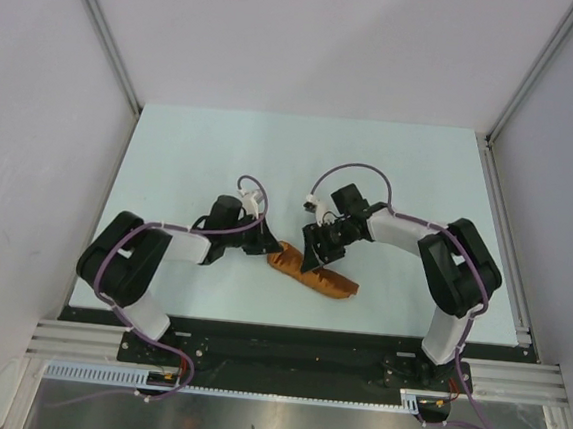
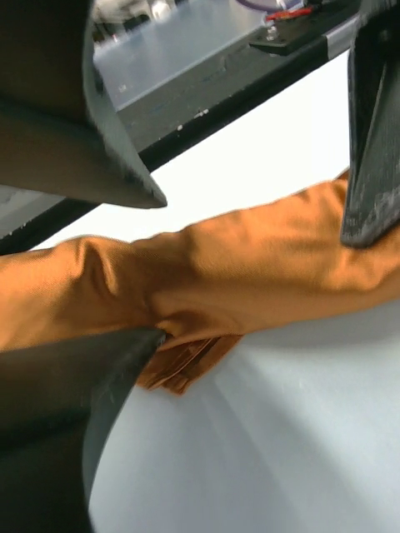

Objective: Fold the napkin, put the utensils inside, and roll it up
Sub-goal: Roll the napkin with the utensil

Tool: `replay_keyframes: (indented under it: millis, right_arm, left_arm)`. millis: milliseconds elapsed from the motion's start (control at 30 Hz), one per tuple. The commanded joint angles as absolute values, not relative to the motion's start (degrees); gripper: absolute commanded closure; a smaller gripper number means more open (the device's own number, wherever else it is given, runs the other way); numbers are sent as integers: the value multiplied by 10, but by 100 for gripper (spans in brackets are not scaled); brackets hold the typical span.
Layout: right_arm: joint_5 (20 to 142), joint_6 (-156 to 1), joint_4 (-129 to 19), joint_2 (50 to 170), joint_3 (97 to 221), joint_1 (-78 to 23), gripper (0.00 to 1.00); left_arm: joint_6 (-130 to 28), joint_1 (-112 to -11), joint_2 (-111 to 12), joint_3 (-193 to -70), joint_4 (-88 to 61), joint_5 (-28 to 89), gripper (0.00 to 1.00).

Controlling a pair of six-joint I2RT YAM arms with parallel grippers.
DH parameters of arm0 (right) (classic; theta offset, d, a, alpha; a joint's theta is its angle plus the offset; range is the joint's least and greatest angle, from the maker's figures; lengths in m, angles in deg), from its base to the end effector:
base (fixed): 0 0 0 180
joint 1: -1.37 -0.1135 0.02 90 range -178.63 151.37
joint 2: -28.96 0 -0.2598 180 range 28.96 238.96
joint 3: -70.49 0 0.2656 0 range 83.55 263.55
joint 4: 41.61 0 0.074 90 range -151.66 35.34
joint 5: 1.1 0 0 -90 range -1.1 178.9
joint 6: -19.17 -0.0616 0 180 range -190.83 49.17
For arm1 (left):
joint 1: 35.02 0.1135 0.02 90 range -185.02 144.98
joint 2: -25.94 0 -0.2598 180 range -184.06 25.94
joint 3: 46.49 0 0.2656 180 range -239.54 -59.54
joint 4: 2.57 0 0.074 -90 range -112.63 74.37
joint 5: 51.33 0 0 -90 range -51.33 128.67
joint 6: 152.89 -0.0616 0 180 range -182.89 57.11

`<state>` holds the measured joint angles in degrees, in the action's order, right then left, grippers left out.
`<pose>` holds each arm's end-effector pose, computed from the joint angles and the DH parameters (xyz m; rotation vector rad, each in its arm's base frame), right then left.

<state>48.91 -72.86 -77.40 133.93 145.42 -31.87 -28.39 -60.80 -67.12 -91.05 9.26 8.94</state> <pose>0.2850 0.2341 0.1210 -0.9421 2.5800 1.1272 0.2678 -0.1633 0.0979 0.1331 2.3566 -1.1270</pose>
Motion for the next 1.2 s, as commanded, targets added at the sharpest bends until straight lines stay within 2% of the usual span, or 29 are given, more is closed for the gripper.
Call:
replay_keyframes:
  millis: [0, 167, 300, 433, 567, 1000, 1167]
  right_arm:
    - [558, -717, -780, 1269, 1477, -317, 33]
    - [662, -678, -754, 1191, 1442, -359, 21]
    - [838, -634, -713, 1147, 1407, -433, 16]
    - [967, -582, -681, 1138, 1382, -538, 16]
    - [1051, -558, -662, 1153, 1369, -591, 15]
    - [1098, -556, -694, 1258, 1388, -604, 17]
    - [1068, -570, -730, 1291, 1412, -581, 21]
  left_arm:
    - [-285, -612, -692, -950, 66, 94, 100]
    - [-286, -610, -712, -977, 35, 98, 100]
    - [-288, -606, -725, -994, 6, 99, 100]
    - [-290, -602, -741, -1015, -10, 94, 100]
    - [-290, -600, -755, -1029, -24, 86, 100]
    - [-298, -593, -770, -1054, -42, 75, 100]
    - [-300, -593, -772, -1062, -44, 70, 100]
